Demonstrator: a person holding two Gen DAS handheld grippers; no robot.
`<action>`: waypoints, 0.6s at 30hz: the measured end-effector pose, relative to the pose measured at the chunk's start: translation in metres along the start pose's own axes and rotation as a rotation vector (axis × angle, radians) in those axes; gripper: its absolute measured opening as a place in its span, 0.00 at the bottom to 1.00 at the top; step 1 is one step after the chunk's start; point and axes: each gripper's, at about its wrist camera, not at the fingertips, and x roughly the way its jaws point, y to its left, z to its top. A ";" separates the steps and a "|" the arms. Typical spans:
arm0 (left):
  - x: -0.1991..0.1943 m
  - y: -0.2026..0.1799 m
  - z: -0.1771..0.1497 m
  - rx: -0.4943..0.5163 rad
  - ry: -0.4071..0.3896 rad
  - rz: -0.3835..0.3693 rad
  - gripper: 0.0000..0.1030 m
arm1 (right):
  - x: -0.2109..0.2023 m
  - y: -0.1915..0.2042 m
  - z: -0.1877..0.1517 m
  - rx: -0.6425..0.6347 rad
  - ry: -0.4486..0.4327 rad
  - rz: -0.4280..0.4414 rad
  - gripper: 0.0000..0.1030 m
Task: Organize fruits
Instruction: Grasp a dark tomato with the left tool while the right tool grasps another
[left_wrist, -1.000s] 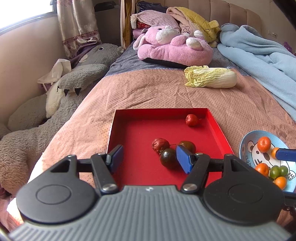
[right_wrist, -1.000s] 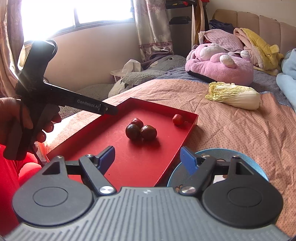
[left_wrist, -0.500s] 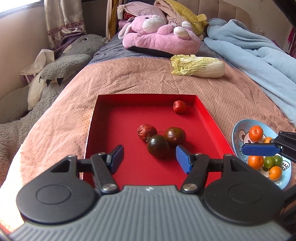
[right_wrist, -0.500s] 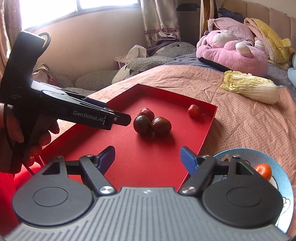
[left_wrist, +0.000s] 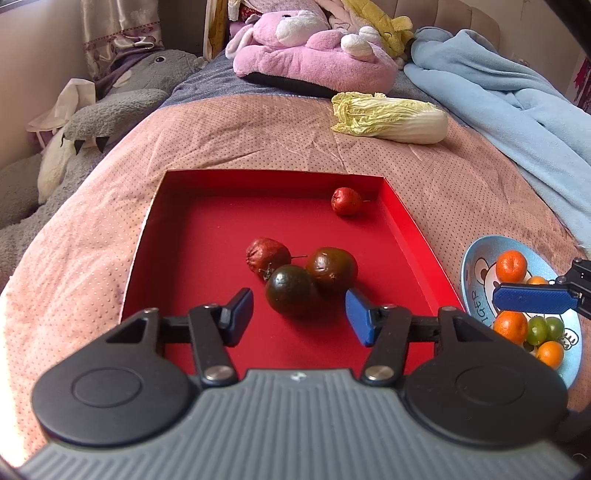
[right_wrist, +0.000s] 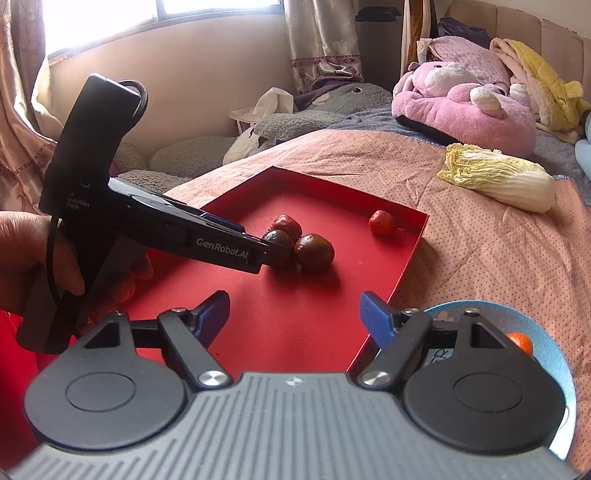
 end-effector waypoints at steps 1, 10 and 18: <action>0.002 0.000 0.000 0.002 0.003 -0.004 0.50 | 0.000 0.000 -0.001 0.003 0.000 -0.002 0.79; 0.015 0.001 0.004 -0.010 0.007 0.014 0.41 | 0.002 -0.010 0.000 0.017 0.009 -0.022 0.79; 0.013 0.009 0.002 -0.031 0.019 0.023 0.35 | 0.025 -0.009 0.014 -0.012 0.022 -0.039 0.79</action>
